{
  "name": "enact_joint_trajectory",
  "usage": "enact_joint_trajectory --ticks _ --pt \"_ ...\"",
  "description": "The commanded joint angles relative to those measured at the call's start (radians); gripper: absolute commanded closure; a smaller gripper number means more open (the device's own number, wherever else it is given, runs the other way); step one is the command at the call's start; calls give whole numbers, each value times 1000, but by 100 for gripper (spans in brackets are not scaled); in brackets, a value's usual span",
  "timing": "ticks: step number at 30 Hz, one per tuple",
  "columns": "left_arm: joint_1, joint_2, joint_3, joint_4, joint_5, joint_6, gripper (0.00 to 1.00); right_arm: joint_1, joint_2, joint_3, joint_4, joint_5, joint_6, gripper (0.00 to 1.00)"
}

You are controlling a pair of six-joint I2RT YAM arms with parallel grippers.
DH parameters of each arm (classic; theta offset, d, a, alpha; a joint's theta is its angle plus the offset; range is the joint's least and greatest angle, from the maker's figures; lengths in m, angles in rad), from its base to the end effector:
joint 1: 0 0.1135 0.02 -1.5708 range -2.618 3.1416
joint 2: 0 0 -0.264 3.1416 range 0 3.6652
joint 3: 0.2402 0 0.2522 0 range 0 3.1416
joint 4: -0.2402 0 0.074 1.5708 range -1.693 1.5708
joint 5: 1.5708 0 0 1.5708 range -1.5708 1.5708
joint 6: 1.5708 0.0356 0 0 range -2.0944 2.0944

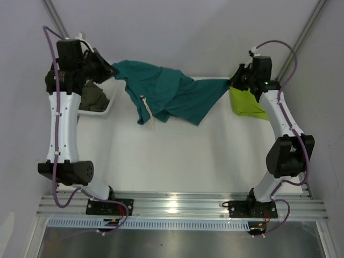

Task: Fold and stack the shorts
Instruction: Flatten the shorts out

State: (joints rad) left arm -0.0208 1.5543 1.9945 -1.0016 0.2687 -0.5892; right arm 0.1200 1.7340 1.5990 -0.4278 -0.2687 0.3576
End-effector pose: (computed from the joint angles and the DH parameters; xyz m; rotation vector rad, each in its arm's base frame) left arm 0.3031 -0.0158 0.4785 -0.4534 2.1307 -0.6404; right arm 0.4013 0.0579 0.3427 0.0961 2.1618 0.5649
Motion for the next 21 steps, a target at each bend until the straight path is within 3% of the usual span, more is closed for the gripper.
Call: enact_joint_trajectory --ticks 1,5,7,9,13,19,20,21 --pt "99 16 185 53 61 45 100 -29 -76 133 -74 39 23 100" --pt "173 -17 169 197 166 -56 99 -54 -137 170 -83 59 31 100" --pt "203 -48 89 298 197 -83 100 -51 -186 83 -63 50 29 100" --pt "211 -88 40 328 236 -101 100 -22 -278 -25 -36 10 30 100" --pt "211 -169 -144 362 296 -127 99 116 -452 -415 -32 54 34 100" --pt "209 -336 -497 365 299 -89 100 254 -648 -680 -166 83 84 100" --pt "209 -353 -526 370 300 -80 100 266 -663 -692 -186 82 81 96" --pt "203 -393 -552 374 305 -77 100 282 -677 -695 -198 94 80 85"
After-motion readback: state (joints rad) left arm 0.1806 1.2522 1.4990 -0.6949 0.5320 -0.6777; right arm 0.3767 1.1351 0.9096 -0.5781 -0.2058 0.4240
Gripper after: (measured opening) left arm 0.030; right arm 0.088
